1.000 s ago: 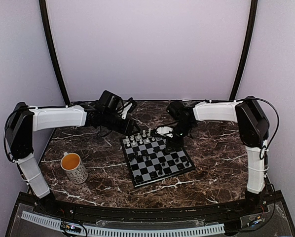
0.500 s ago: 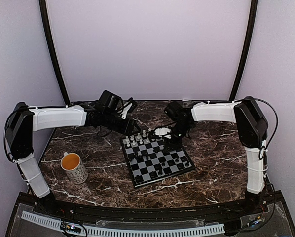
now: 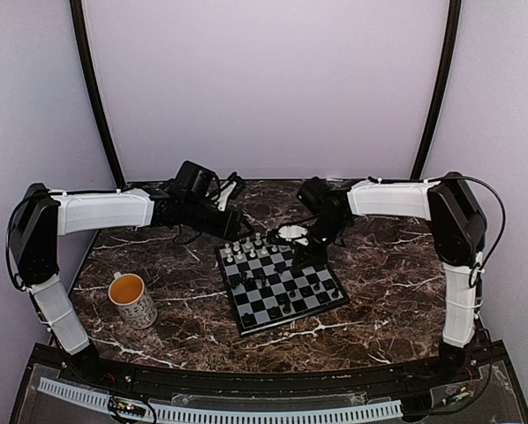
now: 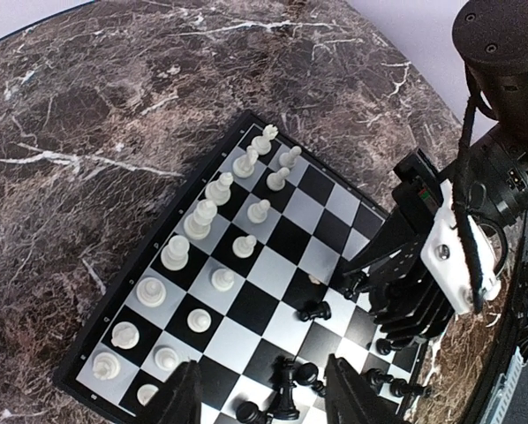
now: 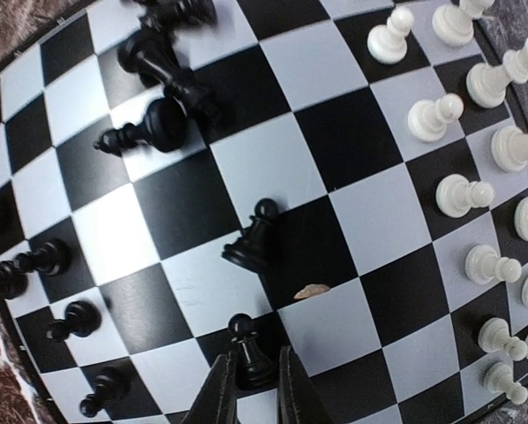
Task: Set up the chess pieces on the board
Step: Pick up the pawn from the chessboard, then pass from the right arm to the left
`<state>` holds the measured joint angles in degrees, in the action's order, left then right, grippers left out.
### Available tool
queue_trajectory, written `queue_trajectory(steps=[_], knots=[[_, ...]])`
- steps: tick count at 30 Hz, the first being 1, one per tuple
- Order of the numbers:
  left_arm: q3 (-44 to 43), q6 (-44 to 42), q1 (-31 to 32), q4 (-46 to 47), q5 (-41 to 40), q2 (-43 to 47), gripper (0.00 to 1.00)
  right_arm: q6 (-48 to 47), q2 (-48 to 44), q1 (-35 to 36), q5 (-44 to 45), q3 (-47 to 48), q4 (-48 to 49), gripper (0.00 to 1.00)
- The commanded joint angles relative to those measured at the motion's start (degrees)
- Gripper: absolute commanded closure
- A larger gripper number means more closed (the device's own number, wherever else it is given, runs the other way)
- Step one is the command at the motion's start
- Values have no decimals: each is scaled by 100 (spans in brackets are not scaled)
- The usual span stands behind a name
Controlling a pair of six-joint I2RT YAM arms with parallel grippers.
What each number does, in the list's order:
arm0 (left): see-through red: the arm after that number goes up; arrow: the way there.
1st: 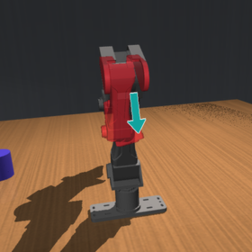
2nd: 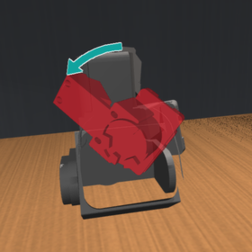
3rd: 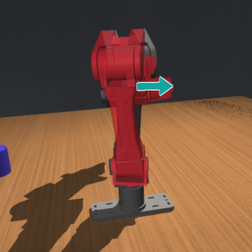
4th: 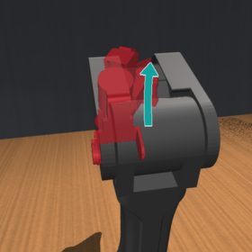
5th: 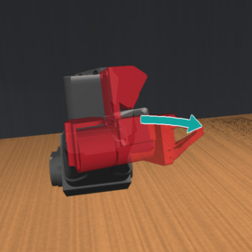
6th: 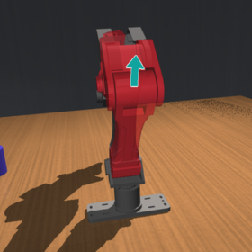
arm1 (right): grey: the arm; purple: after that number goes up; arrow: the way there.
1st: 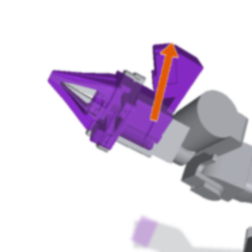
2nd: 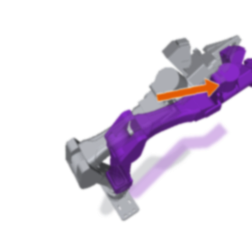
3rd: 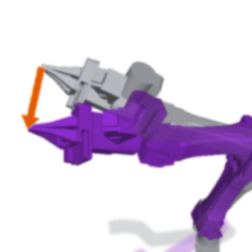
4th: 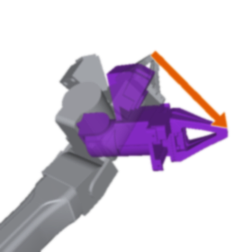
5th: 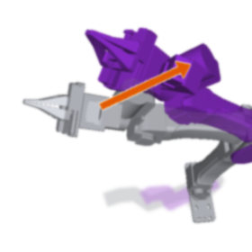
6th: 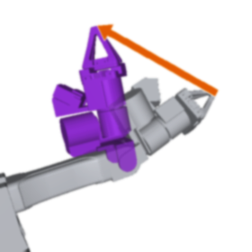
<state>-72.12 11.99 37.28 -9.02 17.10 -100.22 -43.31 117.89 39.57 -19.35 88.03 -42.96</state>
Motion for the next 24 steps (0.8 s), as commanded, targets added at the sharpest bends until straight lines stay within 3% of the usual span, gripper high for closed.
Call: queue_trajectory(steps=[1,5,14,24], knots=[[195,344,-70,512,694,413,50,365,-710,-118,-858,-1,93,88],[363,751,-107,1099,1472,435,50,818,-898,-247,-1355,236,174,88],[781,1219,-109,2143,2121,616,58,1727,-704,-354,-2402,942,153,88],[823,1578,-107,2611,2822,465,55,1850,-686,-264,-2618,1106,91,87]])
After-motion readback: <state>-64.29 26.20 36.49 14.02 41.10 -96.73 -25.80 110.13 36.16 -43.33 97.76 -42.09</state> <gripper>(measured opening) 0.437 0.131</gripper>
